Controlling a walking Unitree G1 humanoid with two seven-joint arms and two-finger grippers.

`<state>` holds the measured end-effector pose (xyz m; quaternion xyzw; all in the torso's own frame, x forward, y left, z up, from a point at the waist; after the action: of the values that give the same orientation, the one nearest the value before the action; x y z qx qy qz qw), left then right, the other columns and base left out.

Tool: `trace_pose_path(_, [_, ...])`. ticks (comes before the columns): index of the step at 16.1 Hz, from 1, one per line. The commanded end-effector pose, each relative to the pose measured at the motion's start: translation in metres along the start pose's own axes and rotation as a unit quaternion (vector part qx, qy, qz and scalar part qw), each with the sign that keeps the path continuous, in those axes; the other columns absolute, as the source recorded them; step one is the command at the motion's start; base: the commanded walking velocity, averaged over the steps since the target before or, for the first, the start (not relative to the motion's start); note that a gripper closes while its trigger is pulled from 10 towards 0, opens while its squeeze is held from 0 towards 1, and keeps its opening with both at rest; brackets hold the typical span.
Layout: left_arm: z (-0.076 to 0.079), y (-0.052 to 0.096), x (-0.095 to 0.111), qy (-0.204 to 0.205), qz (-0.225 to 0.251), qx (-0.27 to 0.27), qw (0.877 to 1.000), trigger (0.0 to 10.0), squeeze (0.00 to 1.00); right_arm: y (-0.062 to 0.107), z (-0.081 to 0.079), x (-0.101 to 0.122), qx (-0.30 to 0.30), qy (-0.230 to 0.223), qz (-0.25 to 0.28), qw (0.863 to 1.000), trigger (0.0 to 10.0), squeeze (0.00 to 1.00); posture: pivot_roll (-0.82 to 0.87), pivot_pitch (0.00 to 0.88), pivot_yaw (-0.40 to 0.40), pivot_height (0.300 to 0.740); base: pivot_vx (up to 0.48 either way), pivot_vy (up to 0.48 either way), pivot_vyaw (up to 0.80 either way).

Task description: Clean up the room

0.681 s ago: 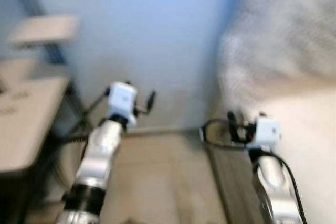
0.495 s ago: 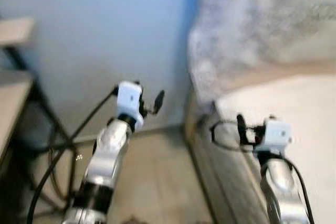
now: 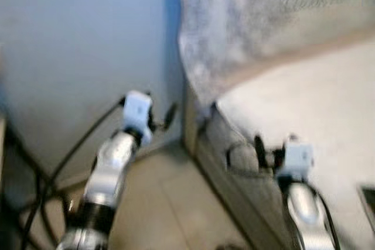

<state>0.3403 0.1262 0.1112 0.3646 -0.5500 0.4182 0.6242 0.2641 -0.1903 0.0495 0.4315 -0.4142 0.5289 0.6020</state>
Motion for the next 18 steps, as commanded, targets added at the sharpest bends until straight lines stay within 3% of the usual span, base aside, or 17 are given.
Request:
trace_pose_path(1, [0.002,-0.001,0.002,0.003,0.009,-0.005,1.000,10.0,0.00,-0.004,0.008,0.006,-0.013,0.004,0.012,1.000,10.0,0.00,0.04,0.000,0.018,0.740,-0.398,0.262,-0.73])
trace_pose_path(4, [0.005,-0.003,0.003,-0.005,0.011,-0.014,1.000,10.0,0.00,-0.002,0.014,0.002,-0.040,-0.031,0.000,0.999,10.0,0.00,0.04,0.000,0.016,0.740,0.000,0.000,-0.72])
trace_pose_path(5, [0.006,-0.003,0.003,-0.013,0.011,-0.018,1.000,10.0,0.00,-0.002,0.021,-0.005,-0.068,-0.085,-0.019,0.994,10.0,0.00,0.04,0.000,0.015,0.740,0.000,-0.480,-0.68])
trace_pose_path(7, [0.002,-0.001,0.001,0.005,0.016,-0.001,1.000,10.0,0.00,0.001,0.019,0.002,-0.050,-0.040,0.006,0.998,10.0,0.00,0.04,0.000,0.015,0.740,0.000,-0.480,-0.67])
trace_pose_path(10, [-0.018,0.013,-0.007,0.041,0.018,0.056,0.997,10.0,0.00,0.009,0.027,0.008,-0.079,-0.015,0.033,0.996,10.0,0.00,0.03,0.000,0.018,0.740,0.000,-0.440,-0.67])
trace_pose_path(14, [0.002,0.007,0.000,0.046,0.037,0.023,0.998,10.0,0.00,0.011,0.031,0.005,-0.087,-0.014,0.028,0.996,10.0,0.00,0.03,0.000,0.007,0.740,0.000,-0.457,-0.68])
trace_pose_path(18, [0.011,0.008,0.007,0.009,0.063,0.001,0.998,10.0,0.00,0.009,0.033,0.007,-0.087,-0.003,0.036,0.996,10.0,0.00,0.03,0.000,0.002,0.740,0.000,-0.480,-0.68])
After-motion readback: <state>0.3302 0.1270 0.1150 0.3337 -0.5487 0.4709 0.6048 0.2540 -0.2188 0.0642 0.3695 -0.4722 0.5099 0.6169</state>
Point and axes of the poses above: a point about 5 cm out from each wrist's last joint towards the gripper, its own y axis pointing back from the gripper into the wrist, its own x axis along the axis of the wrist's last joint, z = x × y, the point moved 3 cm from there along -y, pointing out of the wrist towards the gripper, and after that the axes turned 12 degrees about y, right-handed, at the moved point
